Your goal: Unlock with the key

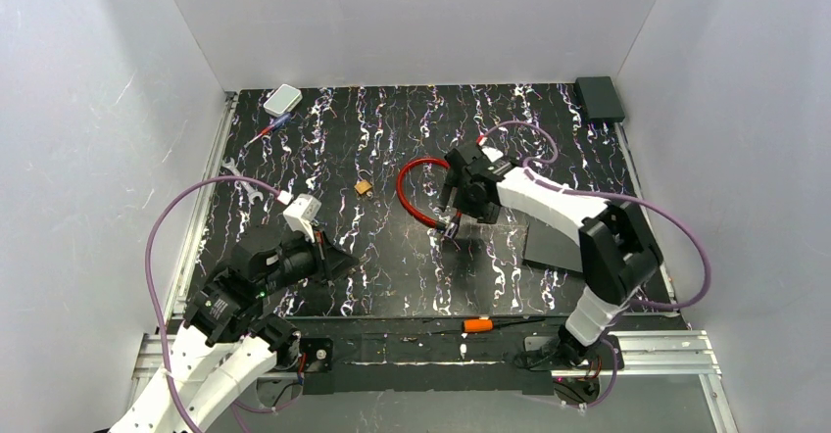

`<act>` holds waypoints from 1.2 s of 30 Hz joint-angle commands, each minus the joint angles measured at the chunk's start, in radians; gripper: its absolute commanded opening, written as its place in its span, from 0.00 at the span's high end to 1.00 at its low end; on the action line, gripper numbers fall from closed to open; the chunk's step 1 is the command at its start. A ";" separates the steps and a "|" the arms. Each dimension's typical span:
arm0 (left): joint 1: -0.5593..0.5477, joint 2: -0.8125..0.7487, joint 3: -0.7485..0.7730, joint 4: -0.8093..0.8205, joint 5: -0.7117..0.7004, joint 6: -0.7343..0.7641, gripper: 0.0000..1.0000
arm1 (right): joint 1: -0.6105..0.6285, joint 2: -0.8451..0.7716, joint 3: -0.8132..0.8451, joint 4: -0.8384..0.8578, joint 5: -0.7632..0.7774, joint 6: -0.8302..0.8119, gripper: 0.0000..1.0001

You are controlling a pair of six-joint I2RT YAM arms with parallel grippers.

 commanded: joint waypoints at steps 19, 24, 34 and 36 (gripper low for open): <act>-0.005 -0.031 0.016 -0.026 -0.032 0.036 1.00 | 0.038 0.286 0.153 -0.122 0.071 0.187 0.31; -0.005 -0.038 0.014 -0.026 -0.036 0.034 1.00 | 0.059 0.302 0.164 -0.138 0.104 0.198 0.42; -0.005 -0.031 0.013 -0.028 -0.034 0.044 1.00 | 0.063 0.285 0.140 -0.028 0.045 0.135 0.99; -0.005 -0.035 0.011 -0.025 -0.033 0.047 1.00 | 0.063 0.246 0.101 0.042 0.016 0.114 0.99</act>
